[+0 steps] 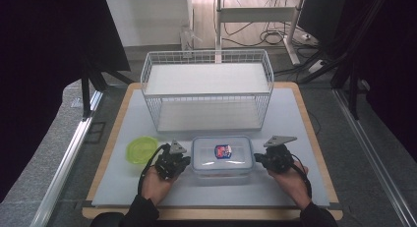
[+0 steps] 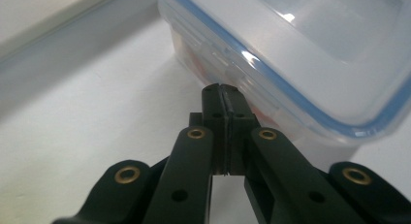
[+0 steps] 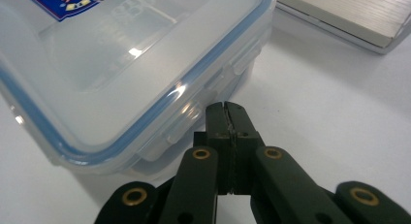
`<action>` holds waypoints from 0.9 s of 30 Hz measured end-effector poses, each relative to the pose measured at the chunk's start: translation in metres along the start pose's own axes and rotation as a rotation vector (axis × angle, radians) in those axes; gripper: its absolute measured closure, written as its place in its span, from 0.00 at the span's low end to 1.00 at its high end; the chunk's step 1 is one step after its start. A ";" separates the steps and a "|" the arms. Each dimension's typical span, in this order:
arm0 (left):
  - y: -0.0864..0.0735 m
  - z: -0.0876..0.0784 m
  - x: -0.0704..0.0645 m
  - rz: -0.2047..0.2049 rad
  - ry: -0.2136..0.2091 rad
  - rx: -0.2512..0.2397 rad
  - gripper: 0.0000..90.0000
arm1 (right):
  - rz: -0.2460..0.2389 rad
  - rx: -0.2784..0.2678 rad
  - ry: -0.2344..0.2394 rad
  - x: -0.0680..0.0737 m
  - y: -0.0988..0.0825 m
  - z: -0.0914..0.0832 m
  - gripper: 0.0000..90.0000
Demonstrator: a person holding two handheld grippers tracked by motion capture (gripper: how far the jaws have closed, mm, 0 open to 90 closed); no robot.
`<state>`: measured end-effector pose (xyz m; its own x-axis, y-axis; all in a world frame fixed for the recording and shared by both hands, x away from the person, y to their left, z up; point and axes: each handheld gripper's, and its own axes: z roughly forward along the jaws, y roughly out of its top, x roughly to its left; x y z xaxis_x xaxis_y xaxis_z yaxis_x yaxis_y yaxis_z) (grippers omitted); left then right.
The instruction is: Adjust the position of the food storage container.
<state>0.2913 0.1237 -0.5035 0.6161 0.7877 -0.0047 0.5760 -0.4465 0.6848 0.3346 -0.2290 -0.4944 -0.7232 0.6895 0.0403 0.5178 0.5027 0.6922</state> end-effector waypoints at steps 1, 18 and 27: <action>0.000 0.000 0.000 0.000 0.000 0.000 0.93 | 0.000 0.000 0.000 0.000 0.000 0.000 1.00; -0.025 -0.037 0.009 -0.014 -0.101 -0.127 0.17 | -0.055 -0.114 -0.009 -0.001 -0.004 -0.035 0.38; -0.025 -0.039 0.008 0.006 -0.137 -0.162 0.04 | -0.031 -0.157 -0.009 -0.002 -0.003 -0.035 0.16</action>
<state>0.2604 0.1576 -0.4923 0.6926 0.7155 -0.0918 0.4855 -0.3682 0.7929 0.3180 -0.2501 -0.4712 -0.7331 0.6800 0.0112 0.4173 0.4368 0.7969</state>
